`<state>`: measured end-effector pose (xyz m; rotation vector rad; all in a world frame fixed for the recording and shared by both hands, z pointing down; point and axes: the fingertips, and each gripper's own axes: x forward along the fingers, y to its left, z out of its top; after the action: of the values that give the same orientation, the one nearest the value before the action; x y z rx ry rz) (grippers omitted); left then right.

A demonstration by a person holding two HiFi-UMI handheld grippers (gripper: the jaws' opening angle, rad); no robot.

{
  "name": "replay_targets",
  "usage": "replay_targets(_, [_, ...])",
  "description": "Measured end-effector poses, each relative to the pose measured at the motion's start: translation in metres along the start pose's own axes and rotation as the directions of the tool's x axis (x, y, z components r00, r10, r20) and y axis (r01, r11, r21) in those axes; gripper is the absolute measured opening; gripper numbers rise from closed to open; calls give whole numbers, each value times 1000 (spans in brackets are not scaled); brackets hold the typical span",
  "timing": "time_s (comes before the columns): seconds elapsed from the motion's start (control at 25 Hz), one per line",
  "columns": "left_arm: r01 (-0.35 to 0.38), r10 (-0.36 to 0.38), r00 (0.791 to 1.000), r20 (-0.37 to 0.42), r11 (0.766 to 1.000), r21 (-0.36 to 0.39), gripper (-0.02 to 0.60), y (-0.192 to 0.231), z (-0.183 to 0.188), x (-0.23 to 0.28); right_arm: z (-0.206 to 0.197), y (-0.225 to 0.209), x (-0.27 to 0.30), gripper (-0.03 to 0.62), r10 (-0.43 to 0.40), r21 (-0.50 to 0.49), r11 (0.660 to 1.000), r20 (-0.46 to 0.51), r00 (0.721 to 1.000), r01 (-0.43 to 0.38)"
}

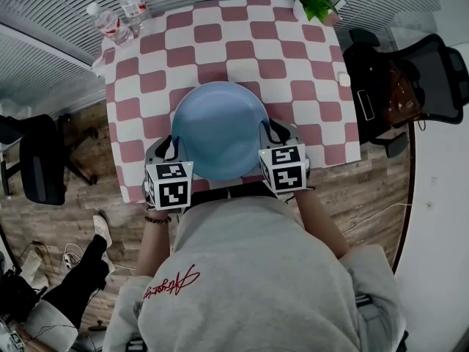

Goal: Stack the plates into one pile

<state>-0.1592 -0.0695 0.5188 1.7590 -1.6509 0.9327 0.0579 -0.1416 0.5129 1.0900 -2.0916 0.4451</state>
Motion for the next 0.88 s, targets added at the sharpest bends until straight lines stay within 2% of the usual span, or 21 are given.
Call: replay_targets(0.88, [16,-15,1000,-25,999,45,80,-2,-5,5,-9,1,10,57,9,-20,1000,-54,999,-10])
